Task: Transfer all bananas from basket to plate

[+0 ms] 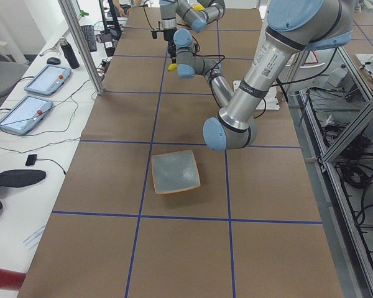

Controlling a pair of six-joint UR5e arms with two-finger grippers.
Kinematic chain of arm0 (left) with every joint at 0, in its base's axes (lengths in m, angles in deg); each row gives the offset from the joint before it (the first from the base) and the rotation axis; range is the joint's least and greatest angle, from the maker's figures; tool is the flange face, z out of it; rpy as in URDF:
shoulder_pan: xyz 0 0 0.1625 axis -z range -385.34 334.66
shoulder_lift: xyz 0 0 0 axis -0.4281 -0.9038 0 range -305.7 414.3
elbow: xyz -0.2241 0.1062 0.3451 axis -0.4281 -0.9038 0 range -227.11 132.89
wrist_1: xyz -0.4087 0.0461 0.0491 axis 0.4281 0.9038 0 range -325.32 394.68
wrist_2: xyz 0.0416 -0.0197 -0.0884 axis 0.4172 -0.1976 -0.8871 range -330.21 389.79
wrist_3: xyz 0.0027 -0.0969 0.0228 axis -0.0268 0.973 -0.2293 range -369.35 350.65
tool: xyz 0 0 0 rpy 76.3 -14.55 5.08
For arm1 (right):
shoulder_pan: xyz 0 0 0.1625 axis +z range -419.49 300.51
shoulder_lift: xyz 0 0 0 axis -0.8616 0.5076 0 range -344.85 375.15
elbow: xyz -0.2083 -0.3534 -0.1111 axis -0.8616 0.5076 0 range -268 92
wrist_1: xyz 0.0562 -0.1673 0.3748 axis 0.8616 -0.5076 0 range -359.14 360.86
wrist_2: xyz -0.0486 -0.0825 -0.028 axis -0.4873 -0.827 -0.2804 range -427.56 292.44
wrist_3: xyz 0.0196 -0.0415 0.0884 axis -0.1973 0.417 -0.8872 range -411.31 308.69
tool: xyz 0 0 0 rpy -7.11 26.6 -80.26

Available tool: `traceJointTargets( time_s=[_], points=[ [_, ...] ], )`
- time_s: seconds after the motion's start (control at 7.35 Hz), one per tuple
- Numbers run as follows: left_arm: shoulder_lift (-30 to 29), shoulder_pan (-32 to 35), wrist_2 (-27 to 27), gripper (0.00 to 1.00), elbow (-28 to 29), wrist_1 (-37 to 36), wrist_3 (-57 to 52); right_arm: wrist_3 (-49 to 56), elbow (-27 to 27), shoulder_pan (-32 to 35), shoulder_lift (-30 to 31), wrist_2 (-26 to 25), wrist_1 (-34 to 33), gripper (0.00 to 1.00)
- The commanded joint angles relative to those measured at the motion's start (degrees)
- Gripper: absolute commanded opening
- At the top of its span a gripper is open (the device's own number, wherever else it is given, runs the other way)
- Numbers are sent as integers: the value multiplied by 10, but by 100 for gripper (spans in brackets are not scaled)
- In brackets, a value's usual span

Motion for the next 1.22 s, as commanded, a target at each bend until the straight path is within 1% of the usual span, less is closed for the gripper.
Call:
traceJointTargets(
  time_s=[0.0,0.14,0.27,0.41,0.54,0.68,0.82,0.95,1.09],
  points=[
    [27,5,0,0,-29,0,5,1,-32,29,45,22,1,100],
    [69,16,-3,0,-59,0,1,2,-66,41,88,23,2,100],
    [114,32,-5,0,-89,-2,0,2,-81,51,121,22,12,100],
    [177,50,-6,0,-123,-2,0,2,-85,67,155,23,23,100],
    [229,79,-25,0,-134,0,-1,2,-85,84,182,25,37,100],
    [267,130,-62,0,-134,-2,-2,2,-94,94,211,24,43,100],
    [325,173,-62,0,-133,-1,-19,12,-97,101,233,24,51,100],
    [401,203,-55,0,-130,18,-68,22,-97,103,248,23,55,100],
    [450,236,-39,0,-121,26,-133,22,-97,109,261,21,55,100]
  ],
)
